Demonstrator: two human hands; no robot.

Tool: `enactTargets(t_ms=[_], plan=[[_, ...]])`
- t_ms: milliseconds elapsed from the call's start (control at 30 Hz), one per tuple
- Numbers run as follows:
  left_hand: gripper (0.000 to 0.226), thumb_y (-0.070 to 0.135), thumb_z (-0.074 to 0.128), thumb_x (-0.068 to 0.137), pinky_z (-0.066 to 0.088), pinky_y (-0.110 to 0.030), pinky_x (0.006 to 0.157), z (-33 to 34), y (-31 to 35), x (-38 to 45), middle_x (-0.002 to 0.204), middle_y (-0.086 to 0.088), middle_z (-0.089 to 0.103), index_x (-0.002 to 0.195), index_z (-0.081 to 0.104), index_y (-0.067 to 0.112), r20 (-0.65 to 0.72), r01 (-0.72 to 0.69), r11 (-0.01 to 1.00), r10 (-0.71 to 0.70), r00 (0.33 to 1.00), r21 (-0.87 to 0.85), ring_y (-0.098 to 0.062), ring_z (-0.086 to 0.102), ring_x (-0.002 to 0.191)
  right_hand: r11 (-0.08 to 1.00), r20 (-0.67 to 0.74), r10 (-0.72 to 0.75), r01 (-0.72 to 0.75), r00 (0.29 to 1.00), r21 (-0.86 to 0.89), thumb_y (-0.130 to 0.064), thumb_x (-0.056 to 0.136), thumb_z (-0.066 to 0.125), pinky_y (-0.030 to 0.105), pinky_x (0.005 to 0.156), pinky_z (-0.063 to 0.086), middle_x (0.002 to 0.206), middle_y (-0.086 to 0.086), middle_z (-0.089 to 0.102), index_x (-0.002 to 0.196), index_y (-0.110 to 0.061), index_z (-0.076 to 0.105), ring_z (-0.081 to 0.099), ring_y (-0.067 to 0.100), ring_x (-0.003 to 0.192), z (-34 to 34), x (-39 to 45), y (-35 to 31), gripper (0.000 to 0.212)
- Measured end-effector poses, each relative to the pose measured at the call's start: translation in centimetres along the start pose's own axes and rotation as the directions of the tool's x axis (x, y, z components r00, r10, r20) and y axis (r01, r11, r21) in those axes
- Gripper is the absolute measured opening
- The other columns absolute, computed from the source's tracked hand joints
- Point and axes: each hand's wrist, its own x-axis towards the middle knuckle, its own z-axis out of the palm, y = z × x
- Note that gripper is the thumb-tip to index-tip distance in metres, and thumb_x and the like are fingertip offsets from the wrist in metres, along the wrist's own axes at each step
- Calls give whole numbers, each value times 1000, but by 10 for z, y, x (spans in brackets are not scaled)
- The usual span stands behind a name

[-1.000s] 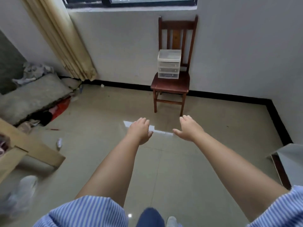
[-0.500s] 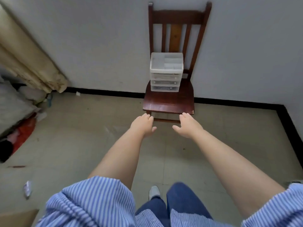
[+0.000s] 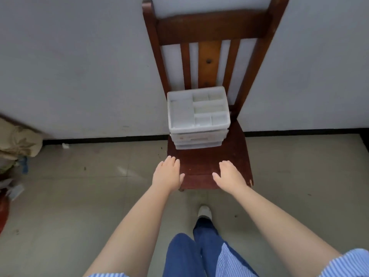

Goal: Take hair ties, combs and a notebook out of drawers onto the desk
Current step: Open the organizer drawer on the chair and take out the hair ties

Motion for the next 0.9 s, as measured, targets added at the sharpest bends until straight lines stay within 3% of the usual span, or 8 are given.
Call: enactTargets(t_ms=[100, 167, 233, 333, 433, 533, 733, 900], plan=[[55, 32, 39, 97, 24, -36, 115, -8, -16, 45, 153, -11, 28, 143, 25, 4, -65, 0, 999, -2, 998, -32, -24, 18, 144, 970, 0, 65, -64, 998, 235, -25, 94, 48, 35, 110, 32, 141, 17, 44, 132, 3, 40, 37, 28, 133, 6, 52, -15, 48], [56, 30, 43, 96, 25, -37, 115, -10, -28, 74, 153, -12, 28, 142, 27, 3, -128, -1, 998, -7, 992, -62, -25, 19, 144, 786, 30, 224, -199, 974, 586, -25, 93, 51, 36, 110, 33, 143, 17, 44, 137, -1, 35, 42, 28, 131, 10, 88, -29, 52], [56, 26, 47, 94, 27, -39, 114, -10, -38, 98, 152, -15, 30, 141, 31, 1, -179, 2, 997, -16, 984, -75, -27, 21, 144, 355, 172, 343, -296, 924, 887, -22, 93, 52, 38, 109, 35, 141, 17, 46, 138, -3, 34, 45, 29, 128, 14, 121, -42, 52], [56, 22, 48, 94, 23, -42, 117, -4, -51, 120, 153, -21, 26, 141, 30, -3, -182, -25, 997, 11, 983, -75, -31, 18, 144, -308, 340, 318, -242, 885, 920, -10, 94, 50, 40, 113, 30, 143, 16, 42, 139, -5, 31, 39, 29, 133, 21, 155, -57, 50], [52, 18, 47, 95, 19, -42, 118, 3, -61, 129, 154, -21, 24, 141, 32, -3, -187, -81, 992, 62, 980, -93, -31, 17, 145, -605, 372, 315, -117, 873, 787, -2, 90, 53, 39, 106, 37, 127, 15, 53, 133, -3, 41, 48, 27, 122, 26, 172, -60, 44], [50, 14, 49, 95, 20, -44, 118, 6, -69, 130, 153, -22, 26, 139, 35, -3, -204, -130, 987, 108, 973, -96, -33, 20, 144, -633, 357, 325, -79, 876, 770, -3, 90, 55, 36, 96, 40, 92, 9, 58, 114, -5, 52, 56, 22, 93, 34, 167, -53, 25], [59, 13, 51, 92, 17, -44, 118, 7, -67, 126, 155, -21, 18, 143, 26, -2, -145, -130, 987, 116, 983, -93, -33, 14, 145, -593, 474, 402, -171, 783, 787, -2, 91, 53, 40, 102, 40, 81, 7, 55, 91, -7, 52, 57, 21, 88, 71, 117, -33, 6], [54, -6, 78, 52, 54, -55, 83, 20, -51, 106, 113, -33, 65, 104, 66, -10, -169, -334, 942, 331, 928, 8, -48, 62, 106, -557, 470, 367, -215, 802, 802, -3, 95, 46, 44, 113, 31, 81, 9, 54, 76, -11, 50, 56, 18, 83, 75, 98, -28, 21]])
